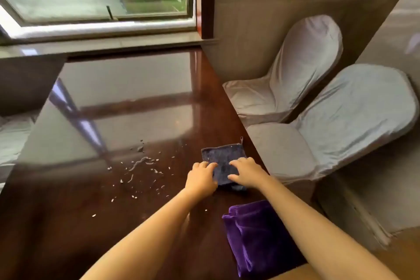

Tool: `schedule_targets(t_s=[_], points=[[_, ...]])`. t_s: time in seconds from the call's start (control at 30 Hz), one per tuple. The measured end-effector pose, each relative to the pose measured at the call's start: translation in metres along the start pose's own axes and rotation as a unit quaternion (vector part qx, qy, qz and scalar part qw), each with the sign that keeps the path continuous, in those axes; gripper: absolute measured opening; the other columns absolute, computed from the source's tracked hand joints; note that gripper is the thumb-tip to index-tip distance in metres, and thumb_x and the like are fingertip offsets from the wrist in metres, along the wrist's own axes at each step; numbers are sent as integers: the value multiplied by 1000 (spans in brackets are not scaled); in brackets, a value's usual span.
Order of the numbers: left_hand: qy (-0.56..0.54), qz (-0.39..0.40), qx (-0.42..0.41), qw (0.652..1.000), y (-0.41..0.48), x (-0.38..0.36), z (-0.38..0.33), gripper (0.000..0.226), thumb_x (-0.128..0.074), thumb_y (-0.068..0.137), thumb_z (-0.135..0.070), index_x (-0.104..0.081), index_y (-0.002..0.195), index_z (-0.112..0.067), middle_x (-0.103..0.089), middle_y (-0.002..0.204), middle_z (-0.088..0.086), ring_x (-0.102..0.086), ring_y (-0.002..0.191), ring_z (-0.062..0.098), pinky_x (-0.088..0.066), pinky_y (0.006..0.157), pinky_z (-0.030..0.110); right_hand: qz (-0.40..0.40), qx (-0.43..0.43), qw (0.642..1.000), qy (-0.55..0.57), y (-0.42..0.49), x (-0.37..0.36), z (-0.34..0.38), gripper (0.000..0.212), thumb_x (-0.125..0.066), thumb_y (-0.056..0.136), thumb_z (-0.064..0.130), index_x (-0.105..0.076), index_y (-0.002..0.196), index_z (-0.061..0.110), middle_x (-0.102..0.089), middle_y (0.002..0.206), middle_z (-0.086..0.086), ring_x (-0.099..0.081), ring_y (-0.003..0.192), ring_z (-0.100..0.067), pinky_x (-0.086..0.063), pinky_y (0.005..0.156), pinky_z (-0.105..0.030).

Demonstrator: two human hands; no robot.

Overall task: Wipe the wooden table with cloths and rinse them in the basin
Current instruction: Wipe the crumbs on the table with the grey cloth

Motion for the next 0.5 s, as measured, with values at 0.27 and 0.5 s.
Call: schedule_targets(t_s=[0.27, 0.5], points=[[51, 20, 15, 998, 17, -45, 11, 66, -56, 84, -22, -27, 142, -14, -19, 155, 15, -23, 137, 33, -30, 108, 42, -22, -32, 999, -20, 34, -30, -4, 77, -54, 89, 48, -14, 148, 19, -18, 154, -14, -19, 139, -36, -28, 110, -47], [-35, -76, 11, 996, 23, -42, 14, 42, -53, 81, -10, -51, 123, -8, -46, 135, 12, -42, 119, 31, -38, 97, 39, -80, -19, 993, -80, 54, -22, 8, 62, -63, 84, 39, -34, 133, 14, -39, 136, -14, -38, 124, -34, -42, 97, -41]])
Point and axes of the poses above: each hand's wrist, its own y-axis towards the middle knuckle, its own x-axis out of the back of the hand, z = x × y, the point moved 8 cm from there along y, towards the middle knuckle
